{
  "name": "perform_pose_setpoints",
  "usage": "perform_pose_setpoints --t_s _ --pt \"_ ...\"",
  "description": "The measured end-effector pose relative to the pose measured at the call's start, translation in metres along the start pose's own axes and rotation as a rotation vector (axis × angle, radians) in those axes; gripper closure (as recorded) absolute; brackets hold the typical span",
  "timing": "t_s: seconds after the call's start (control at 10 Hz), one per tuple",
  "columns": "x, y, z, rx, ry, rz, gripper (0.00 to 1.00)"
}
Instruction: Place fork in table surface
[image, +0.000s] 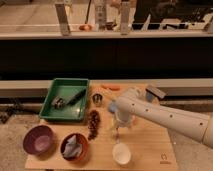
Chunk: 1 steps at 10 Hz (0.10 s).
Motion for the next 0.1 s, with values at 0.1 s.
perform_pose_setpoints --t_s 0.1 --pt "0.0000 0.0000 0.0000 0.000 0.000 0.000 0.20"
